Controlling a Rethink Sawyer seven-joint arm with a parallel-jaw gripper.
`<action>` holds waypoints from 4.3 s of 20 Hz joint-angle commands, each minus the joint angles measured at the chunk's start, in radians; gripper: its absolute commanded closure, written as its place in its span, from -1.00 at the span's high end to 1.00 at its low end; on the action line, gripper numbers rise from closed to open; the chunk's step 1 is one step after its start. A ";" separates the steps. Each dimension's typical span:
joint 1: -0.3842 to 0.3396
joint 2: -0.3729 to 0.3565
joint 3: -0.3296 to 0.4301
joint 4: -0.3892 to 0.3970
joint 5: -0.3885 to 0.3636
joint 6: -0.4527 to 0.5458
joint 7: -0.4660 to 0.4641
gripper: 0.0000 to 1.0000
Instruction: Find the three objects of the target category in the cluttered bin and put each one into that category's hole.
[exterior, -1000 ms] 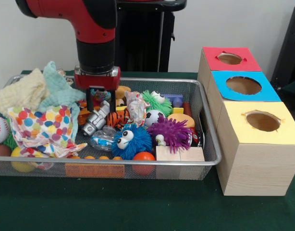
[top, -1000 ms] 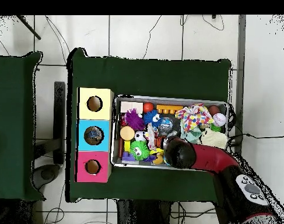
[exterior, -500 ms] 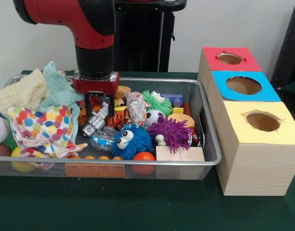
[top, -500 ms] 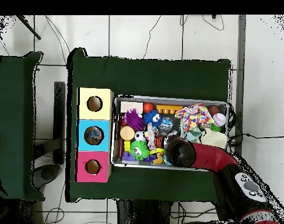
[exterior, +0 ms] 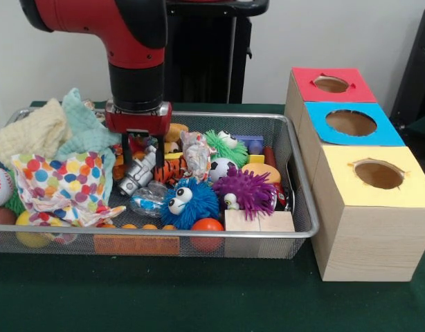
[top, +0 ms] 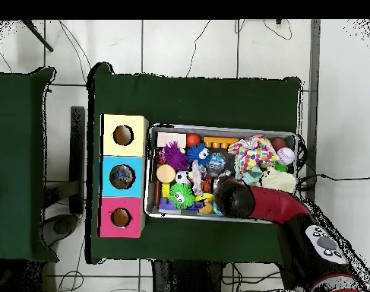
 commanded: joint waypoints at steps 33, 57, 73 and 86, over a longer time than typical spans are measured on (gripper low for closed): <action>0.069 0.002 0.044 -0.172 0.031 0.111 0.076 1.00; 0.134 0.109 -0.013 -0.205 0.024 0.039 0.136 1.00; 0.102 0.312 -0.007 -0.383 -0.009 -0.079 0.087 1.00; 0.053 0.316 0.022 -0.405 -0.058 -0.084 0.025 1.00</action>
